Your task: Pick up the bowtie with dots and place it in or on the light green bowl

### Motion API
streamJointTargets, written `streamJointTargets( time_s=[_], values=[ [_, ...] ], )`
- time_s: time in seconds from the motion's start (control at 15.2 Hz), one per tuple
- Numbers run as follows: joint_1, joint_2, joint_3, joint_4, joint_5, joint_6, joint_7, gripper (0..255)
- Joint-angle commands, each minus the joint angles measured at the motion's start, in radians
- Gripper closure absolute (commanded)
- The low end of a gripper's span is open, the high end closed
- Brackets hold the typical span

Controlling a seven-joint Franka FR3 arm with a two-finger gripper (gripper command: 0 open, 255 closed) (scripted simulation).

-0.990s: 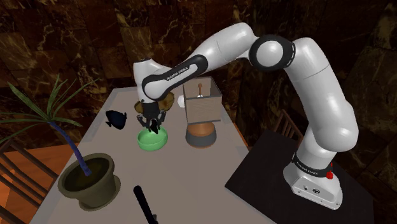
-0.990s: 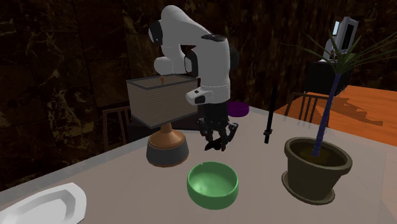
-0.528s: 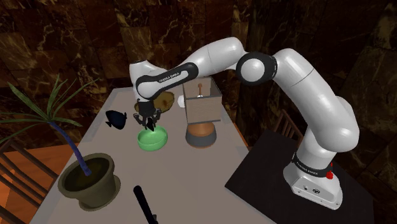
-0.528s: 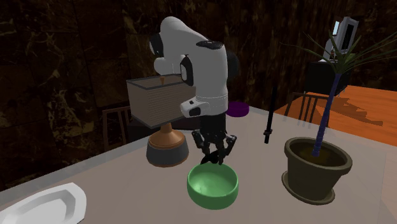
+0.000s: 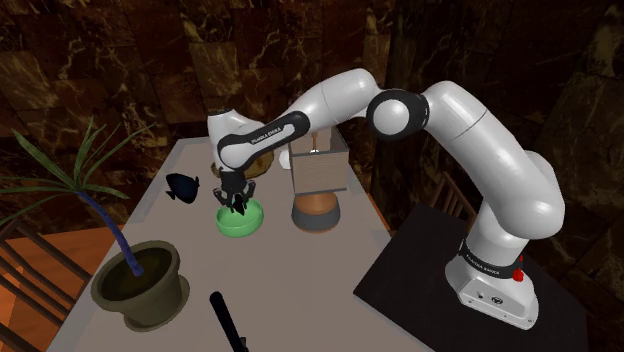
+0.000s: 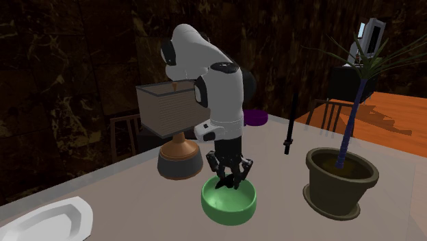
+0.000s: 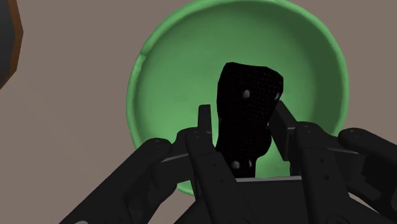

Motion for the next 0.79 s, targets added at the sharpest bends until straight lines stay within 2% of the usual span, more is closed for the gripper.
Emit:
streamJointTargets(
  time_s=[0.0, 0.53, 0.59, 0.73],
  values=[
    [0.001, 0.014, -0.003, -0.003, -0.003, 0.018, 0.000, 255],
    [0.001, 0.015, -0.003, -0.002, -0.003, 0.017, 0.000, 255],
    [0.001, 0.015, -0.003, -0.002, -0.003, 0.017, 0.000, 0],
    [0.001, 0.015, -0.003, -0.002, -0.003, 0.017, 0.000, 0]
  ],
)
